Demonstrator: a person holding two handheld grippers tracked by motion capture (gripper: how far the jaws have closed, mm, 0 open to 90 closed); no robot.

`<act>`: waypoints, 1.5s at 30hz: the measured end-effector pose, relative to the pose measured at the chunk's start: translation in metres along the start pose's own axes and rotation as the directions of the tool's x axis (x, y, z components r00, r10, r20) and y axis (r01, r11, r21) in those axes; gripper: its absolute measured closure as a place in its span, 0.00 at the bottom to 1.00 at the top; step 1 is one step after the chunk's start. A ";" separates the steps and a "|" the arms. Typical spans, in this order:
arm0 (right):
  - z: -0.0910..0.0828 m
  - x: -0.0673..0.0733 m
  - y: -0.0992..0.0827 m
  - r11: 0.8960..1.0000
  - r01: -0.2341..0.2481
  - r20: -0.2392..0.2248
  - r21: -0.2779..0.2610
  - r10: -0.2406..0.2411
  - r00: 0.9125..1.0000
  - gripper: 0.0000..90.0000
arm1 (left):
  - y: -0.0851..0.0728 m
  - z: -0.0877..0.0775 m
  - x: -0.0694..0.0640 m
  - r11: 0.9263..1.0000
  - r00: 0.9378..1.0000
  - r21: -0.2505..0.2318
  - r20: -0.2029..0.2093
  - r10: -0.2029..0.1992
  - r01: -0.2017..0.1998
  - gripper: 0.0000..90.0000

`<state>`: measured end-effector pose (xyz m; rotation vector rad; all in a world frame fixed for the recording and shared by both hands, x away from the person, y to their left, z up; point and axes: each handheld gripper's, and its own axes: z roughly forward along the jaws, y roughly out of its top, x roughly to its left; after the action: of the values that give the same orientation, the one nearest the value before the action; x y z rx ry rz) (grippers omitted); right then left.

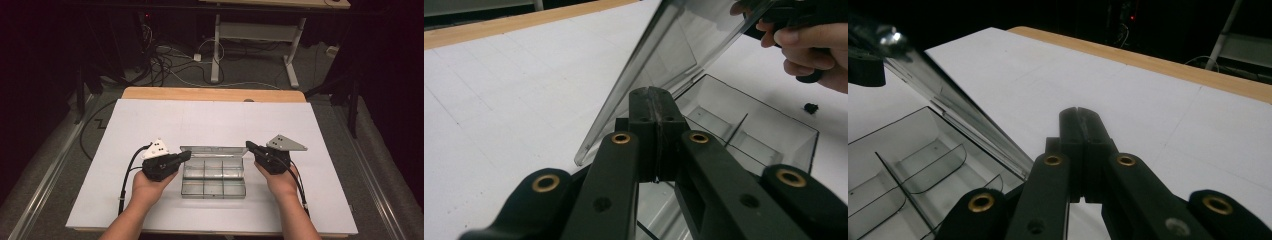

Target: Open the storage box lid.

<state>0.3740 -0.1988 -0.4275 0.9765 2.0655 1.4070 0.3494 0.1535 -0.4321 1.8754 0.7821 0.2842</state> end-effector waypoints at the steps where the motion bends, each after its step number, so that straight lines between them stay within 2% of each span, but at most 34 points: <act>1: 0.001 -0.001 0.000 1.000 -0.001 -0.004 0.000 0.001 1.000 1.00 | 0.001 0.001 0.001 1.000 1.000 0.003 -0.003 0.002 -0.001 0.96; 5: 0.005 -0.005 0.001 1.000 -0.023 -0.024 -0.014 0.022 0.999 1.00 | 0.003 0.006 0.004 1.000 1.000 0.008 -0.011 0.000 0.000 0.96; 12: 0.013 -0.008 0.004 1.000 -0.015 -0.042 -0.012 0.014 0.999 1.00 | 0.005 0.012 0.010 1.000 1.000 0.015 -0.030 -0.001 0.002 0.96; 27: 0.026 -0.016 0.011 1.000 -0.022 -0.037 -0.009 0.022 0.999 1.00 | 0.004 0.016 0.024 0.999 0.999 0.029 -0.050 -0.020 0.021 0.96; 33: 0.030 -0.016 0.011 1.000 -0.030 -0.033 -0.006 0.030 0.999 1.00 | 0.004 0.010 0.021 1.000 0.999 0.026 -0.042 -0.015 0.016 0.96; 39: 0.031 -0.016 0.010 1.000 -0.031 -0.029 -0.003 0.031 0.999 1.00 | 0.007 -0.003 0.014 1.000 0.999 -0.010 -0.046 0.005 -0.005 0.96; 41: 0.031 -0.016 0.010 0.999 -0.037 -0.026 -0.004 0.037 0.999 1.00 | 0.008 -0.008 0.014 1.000 0.998 -0.020 -0.061 0.011 -0.012 0.96; 43: 0.031 -0.016 0.010 0.999 -0.040 -0.026 -0.002 0.040 0.999 1.00 | 0.008 -0.012 0.017 1.000 0.996 -0.025 -0.093 0.016 -0.018 0.96; 45: 0.032 -0.016 0.009 0.999 -0.042 -0.030 -0.002 0.042 0.999 1.00 | 0.008 -0.014 0.023 1.000 0.993 -0.022 -0.121 0.000 -0.003 0.96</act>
<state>0.4094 -0.1897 -0.4310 1.0087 2.0751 1.4537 0.3626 0.1767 -0.4228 1.8508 0.8561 0.4094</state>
